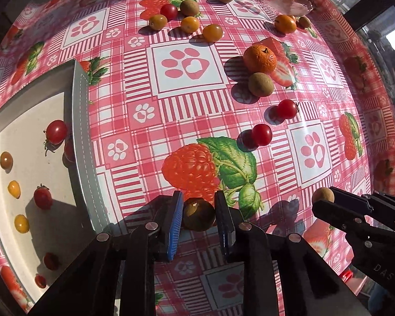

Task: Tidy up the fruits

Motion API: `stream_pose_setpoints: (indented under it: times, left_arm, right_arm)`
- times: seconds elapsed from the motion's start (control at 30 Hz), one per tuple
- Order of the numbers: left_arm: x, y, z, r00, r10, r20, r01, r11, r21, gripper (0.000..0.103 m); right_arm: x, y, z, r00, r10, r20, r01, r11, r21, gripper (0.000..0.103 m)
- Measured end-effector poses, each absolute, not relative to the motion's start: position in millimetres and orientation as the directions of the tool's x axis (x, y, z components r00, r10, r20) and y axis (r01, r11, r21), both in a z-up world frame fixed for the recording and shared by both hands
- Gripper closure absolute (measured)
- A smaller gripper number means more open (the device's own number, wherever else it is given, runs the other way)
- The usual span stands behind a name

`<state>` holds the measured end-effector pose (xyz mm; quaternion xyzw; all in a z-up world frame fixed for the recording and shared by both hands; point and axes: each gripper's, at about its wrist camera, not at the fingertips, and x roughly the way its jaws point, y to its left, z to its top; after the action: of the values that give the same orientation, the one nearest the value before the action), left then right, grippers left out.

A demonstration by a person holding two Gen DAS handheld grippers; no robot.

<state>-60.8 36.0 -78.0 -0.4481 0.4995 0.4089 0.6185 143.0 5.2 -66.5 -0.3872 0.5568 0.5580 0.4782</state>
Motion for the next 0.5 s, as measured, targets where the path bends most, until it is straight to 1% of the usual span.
stream_pose_setpoints:
  times: [0.13,0.5]
  left_arm:
    - [-70,26,-69,0.179,0.068,-0.982,-0.952,0.265,-0.155,0.077]
    - [-81,4,-81,0.127,0.049,-0.991,-0.952,0.285,-0.108,0.077]
  right_arm:
    - [140,3,-60,-0.244,0.107,-0.964,-0.965,0.075,0.252,0.075]
    - [137,3,-57,-0.226,0.089,-0.970,-0.971,0.058,0.232,0.075]
